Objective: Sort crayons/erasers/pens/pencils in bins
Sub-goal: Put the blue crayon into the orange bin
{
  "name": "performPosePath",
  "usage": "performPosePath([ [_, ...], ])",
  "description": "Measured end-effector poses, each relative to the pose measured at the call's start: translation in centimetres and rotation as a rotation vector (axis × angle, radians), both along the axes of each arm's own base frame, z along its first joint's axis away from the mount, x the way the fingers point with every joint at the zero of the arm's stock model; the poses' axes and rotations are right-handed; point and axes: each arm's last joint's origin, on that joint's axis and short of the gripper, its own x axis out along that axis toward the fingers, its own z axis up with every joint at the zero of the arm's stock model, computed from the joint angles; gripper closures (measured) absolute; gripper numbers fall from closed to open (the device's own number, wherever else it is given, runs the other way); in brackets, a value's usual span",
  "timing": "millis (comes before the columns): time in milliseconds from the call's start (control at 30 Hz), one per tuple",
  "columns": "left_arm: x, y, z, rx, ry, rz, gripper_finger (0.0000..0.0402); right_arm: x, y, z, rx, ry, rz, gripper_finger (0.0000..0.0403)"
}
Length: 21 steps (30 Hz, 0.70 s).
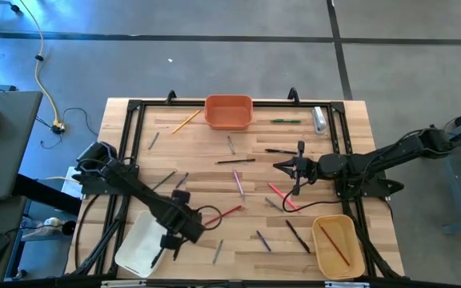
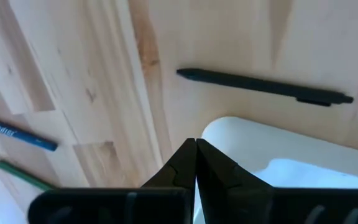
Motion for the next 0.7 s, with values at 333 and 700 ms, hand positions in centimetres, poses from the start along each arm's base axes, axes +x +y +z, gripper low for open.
performPosePath([
  [333,-0.1,1.9,0.1,0.089,0.055,0.009,0.0402,0.0,0.0,-0.1,-0.001,0.007,0.000,0.0403],
  [700,-2.9,10.1,-1.2,-0.017,-0.207,0.308,0.0401,0.0,0.0,-0.1,0.001,0.008,0.000,0.0403],
])
